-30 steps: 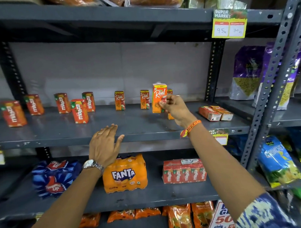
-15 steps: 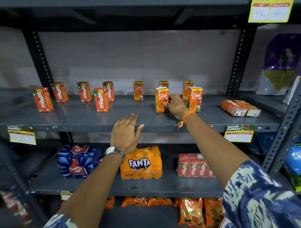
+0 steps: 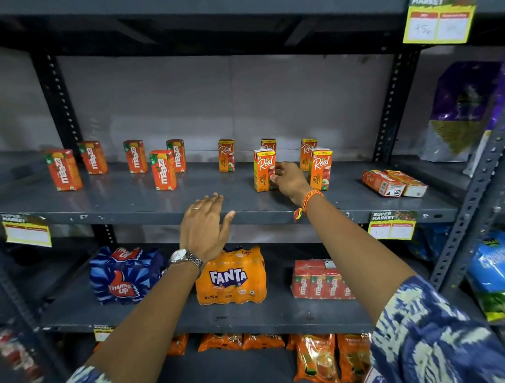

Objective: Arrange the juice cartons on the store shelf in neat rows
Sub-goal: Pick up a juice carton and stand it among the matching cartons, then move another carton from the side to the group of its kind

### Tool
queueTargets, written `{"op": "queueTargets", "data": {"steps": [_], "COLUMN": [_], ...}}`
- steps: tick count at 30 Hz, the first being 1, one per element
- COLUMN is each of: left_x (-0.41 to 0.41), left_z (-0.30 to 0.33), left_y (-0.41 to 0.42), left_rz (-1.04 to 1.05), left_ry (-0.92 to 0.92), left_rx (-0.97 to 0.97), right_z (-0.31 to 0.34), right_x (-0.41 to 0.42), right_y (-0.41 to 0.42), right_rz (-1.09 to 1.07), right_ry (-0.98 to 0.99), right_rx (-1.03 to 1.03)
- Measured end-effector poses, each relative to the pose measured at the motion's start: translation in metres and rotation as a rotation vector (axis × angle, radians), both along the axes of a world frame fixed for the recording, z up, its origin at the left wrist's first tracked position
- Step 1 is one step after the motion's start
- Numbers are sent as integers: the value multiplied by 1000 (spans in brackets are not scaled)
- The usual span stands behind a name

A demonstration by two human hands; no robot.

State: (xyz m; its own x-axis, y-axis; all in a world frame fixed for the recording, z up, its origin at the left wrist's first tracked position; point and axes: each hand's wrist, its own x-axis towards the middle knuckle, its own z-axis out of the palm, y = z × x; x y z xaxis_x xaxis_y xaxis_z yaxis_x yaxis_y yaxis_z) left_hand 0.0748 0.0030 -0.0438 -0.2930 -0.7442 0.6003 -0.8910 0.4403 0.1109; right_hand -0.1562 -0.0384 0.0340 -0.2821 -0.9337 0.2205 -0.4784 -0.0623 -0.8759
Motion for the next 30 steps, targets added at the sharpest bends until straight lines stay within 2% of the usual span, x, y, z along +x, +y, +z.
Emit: {"op": "queueTargets", "data": {"steps": [5, 8, 14, 18, 22, 25, 30], "left_x": [-11, -25, -72, -102, -119, -117, -114], "left_z": [-6, -9, -4, -1, -3, -5, -5], "left_y": [3, 6, 13, 18, 21, 20, 20], "left_rz": [6, -63, -182, -248, -248, -241, -231], "left_ry": [2, -22, -12, -40, -44, -49, -65], "left_rx": [-29, -68, -90, -94, -72, -84, -94], "right_z": [13, 27, 45, 33, 21, 22, 23], "right_x": [-21, -48, -133, -178, -185, -180, -171], "right_y": [35, 62, 111, 123, 124, 118, 110], "right_rz": [-50, -140, -506, -704, -721, -707, -688], "right_ry": [46, -6, 106, 299, 497, 620, 627], "right_rx": [-208, -304, -381, -151, 149, 256, 323]}}
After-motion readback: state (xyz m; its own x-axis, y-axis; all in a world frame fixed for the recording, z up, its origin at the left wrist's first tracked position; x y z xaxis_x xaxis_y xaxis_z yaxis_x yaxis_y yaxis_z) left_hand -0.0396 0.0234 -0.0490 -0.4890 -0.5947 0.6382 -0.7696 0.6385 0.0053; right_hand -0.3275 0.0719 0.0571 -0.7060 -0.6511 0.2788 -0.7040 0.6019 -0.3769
